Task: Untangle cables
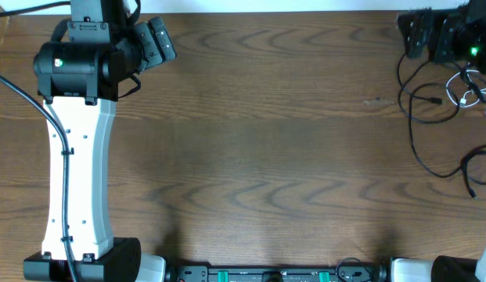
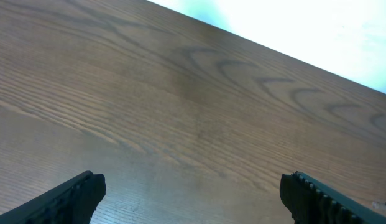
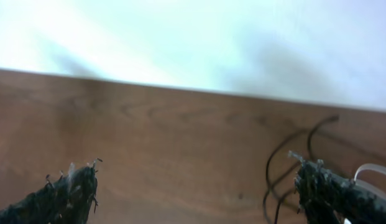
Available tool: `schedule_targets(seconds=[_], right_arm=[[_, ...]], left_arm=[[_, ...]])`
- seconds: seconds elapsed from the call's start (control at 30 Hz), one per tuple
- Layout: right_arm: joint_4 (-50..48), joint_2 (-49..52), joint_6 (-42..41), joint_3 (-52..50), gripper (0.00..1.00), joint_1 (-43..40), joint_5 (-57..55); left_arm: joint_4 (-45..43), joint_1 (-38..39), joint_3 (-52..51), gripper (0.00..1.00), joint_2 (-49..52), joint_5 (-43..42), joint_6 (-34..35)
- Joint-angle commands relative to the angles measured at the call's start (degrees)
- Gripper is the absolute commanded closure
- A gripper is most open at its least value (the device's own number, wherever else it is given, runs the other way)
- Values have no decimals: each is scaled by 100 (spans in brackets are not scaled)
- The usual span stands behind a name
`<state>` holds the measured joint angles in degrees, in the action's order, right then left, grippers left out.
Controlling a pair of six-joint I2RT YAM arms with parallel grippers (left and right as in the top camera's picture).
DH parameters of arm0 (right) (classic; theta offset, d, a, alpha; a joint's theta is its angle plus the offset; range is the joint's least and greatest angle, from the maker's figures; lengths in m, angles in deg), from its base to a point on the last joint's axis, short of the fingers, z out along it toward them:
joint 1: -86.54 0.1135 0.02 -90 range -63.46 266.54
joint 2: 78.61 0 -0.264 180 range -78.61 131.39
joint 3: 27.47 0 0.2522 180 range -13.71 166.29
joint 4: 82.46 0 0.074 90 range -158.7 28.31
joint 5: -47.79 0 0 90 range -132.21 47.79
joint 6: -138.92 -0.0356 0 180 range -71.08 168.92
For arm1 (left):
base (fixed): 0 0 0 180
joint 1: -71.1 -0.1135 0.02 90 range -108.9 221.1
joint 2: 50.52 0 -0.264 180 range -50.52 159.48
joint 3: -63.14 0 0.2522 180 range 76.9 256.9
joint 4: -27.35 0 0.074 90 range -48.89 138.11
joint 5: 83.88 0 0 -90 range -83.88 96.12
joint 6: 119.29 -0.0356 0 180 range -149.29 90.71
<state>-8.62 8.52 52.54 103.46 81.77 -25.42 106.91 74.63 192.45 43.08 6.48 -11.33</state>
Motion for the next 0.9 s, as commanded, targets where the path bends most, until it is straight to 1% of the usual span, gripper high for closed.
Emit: schedule_targets(seconds=[0.0, 0.1, 0.23, 0.27, 0.3, 0.5, 0.53, 0.57, 0.63, 0.77, 0.87], right_arm=[[-385, -273, 79, -138, 1, 39, -57], [-999, -518, 188, -595, 1, 39, -57], [-2118, -1102, 271, -1801, 1, 39, -57], [-2507, -1340, 275, -2299, 1, 37, -59], [-2706, -1482, 297, -2583, 1, 37, -59], [-4795, -3150, 898, -5536, 1, 37, -61], [-5036, -3351, 935, -5860, 1, 37, -63], [-5477, -3755, 933, -6481, 1, 37, -138], [-6035, -4400, 931, -7370, 1, 37, -256], [-6878, -5593, 929, -8824, 1, 37, -317], [-7305, -6430, 929, -9737, 1, 37, -313]], left_arm=[[17, -15, 17, 5, 70, 72, -74], [20, -15, 17, 5, 70, 72, -74], [17, -15, 17, 5, 70, 72, -74], [17, -15, 17, 5, 70, 72, -74], [17, -15, 17, 5, 70, 72, -74], [17, -15, 17, 5, 70, 72, -74], [17, -15, 17, 5, 70, 72, -74], [17, -15, 17, 5, 70, 72, -74], [20, -15, 17, 5, 70, 72, -74], [20, -15, 17, 5, 70, 72, -74], [17, -13, 17, 5, 70, 72, -74]])
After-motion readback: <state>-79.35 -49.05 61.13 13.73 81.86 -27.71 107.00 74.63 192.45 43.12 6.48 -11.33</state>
